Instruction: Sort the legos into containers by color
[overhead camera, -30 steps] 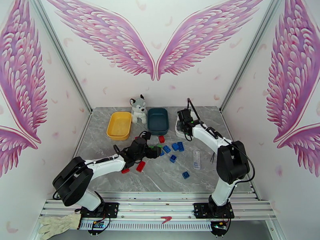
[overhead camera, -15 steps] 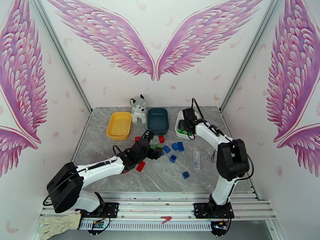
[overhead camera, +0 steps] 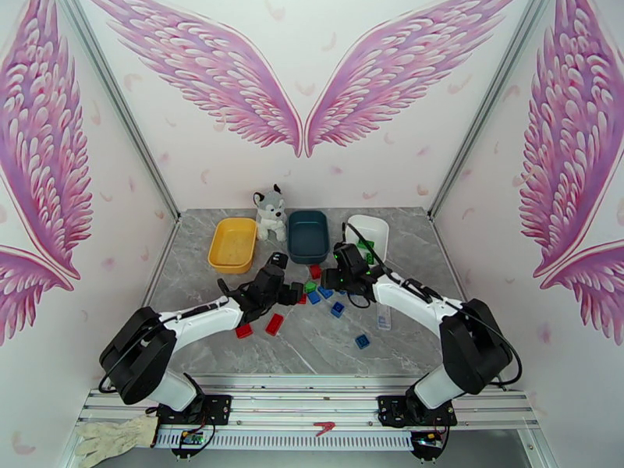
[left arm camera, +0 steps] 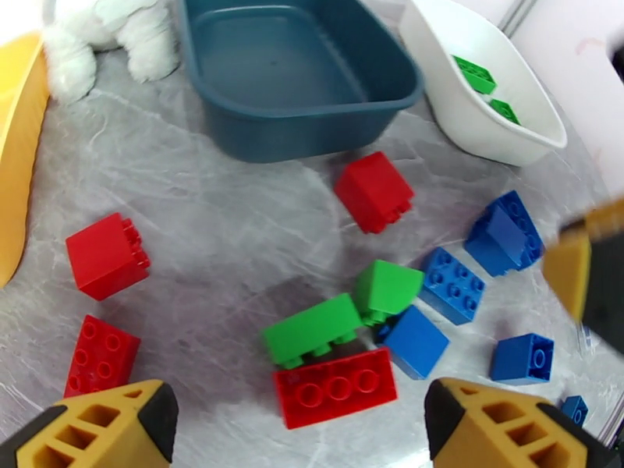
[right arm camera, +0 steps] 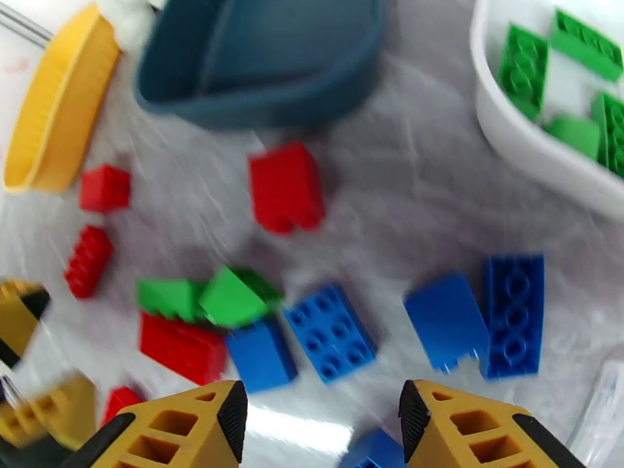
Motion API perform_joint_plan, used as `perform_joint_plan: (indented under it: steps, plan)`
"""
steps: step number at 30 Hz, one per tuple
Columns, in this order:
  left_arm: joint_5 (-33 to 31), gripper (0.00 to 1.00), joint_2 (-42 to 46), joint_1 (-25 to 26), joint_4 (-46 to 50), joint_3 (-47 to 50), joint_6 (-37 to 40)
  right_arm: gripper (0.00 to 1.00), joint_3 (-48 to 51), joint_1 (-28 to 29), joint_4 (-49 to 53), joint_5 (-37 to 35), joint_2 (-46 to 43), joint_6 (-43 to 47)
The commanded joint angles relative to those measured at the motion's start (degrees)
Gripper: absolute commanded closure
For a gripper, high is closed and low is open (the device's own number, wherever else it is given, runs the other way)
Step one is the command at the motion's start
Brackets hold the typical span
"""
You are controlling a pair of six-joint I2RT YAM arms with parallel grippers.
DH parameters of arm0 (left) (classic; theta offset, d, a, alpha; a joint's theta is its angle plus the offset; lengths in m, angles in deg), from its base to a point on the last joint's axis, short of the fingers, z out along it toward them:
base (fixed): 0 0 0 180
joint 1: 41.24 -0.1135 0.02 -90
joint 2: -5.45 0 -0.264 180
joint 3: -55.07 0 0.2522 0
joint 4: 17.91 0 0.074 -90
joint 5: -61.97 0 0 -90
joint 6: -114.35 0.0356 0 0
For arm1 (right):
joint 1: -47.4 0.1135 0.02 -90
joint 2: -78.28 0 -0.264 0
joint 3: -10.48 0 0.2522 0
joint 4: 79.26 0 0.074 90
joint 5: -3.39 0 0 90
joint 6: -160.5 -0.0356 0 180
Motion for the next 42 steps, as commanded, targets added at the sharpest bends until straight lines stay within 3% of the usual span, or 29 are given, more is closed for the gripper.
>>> perform_joint_plan:
  steps: [1,9,17,31,42]
  plan:
    - [3.1,0.14,0.5,-2.1,0.1,-0.4,-2.6,0.43,-0.6,1.5,-2.3,0.9,-1.4,1.4]
    - [4.6,0.11,10.2,-9.7,-6.0,9.0,-8.2,0.38,-12.9,9.1,2.8,-2.4,9.8,3.8]
    - [3.8,0.07,16.6,-11.6,-8.2,13.8,-10.7,0.33,-22.9,13.9,6.3,-4.8,19.2,3.3]
    - [3.6,0.06,18.8,-11.8,-8.3,15.1,-11.3,0.26,-32.4,14.2,8.4,-8.1,29.0,1.5]
    - [3.7,0.06,18.7,-11.9,-8.5,15.3,-11.4,0.29,-32.8,14.2,8.8,-9.9,33.0,1.0]
